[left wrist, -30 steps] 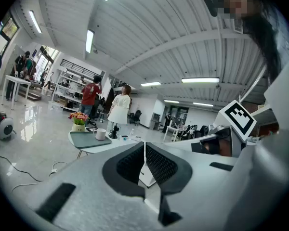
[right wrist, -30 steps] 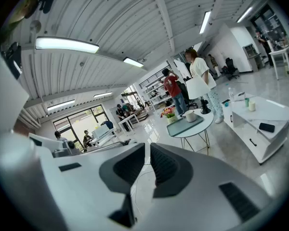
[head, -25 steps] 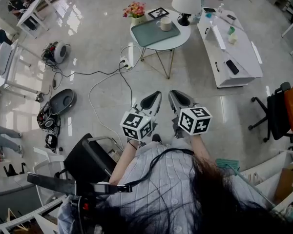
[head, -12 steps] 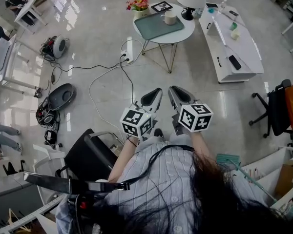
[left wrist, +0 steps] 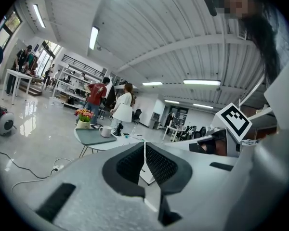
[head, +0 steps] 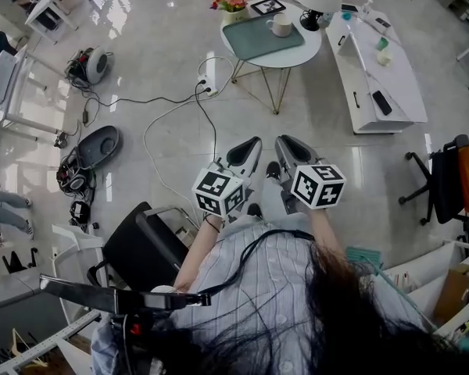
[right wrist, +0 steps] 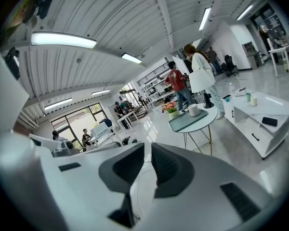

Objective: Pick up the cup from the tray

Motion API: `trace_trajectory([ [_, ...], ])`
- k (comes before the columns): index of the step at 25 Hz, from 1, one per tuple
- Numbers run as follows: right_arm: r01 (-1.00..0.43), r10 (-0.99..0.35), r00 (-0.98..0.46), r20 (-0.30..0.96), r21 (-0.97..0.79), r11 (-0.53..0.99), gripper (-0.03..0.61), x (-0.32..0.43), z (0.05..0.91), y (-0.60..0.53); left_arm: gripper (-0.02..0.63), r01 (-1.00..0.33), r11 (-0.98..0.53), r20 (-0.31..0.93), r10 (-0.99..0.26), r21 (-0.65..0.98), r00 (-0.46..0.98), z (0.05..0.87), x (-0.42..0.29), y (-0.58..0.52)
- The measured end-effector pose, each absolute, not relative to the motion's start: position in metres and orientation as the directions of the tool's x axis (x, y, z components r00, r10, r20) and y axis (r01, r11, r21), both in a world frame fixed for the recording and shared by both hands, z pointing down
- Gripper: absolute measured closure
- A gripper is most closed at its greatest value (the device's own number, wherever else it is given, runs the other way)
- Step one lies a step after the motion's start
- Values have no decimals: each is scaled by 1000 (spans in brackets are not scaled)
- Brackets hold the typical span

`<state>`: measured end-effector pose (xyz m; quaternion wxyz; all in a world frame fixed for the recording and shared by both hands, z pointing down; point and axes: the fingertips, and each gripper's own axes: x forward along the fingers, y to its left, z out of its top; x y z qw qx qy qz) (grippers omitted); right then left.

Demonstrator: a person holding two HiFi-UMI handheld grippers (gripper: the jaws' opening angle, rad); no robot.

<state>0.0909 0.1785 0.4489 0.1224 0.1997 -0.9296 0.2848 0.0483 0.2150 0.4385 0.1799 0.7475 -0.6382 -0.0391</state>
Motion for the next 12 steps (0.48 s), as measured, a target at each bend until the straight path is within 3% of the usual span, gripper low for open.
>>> trace_trajectory([
  [12, -376, -230, -919, 321, -538, 754, 523, 40, 450, 106, 600, -946, -63, 182, -975, 318, 126, 438, -5, 145],
])
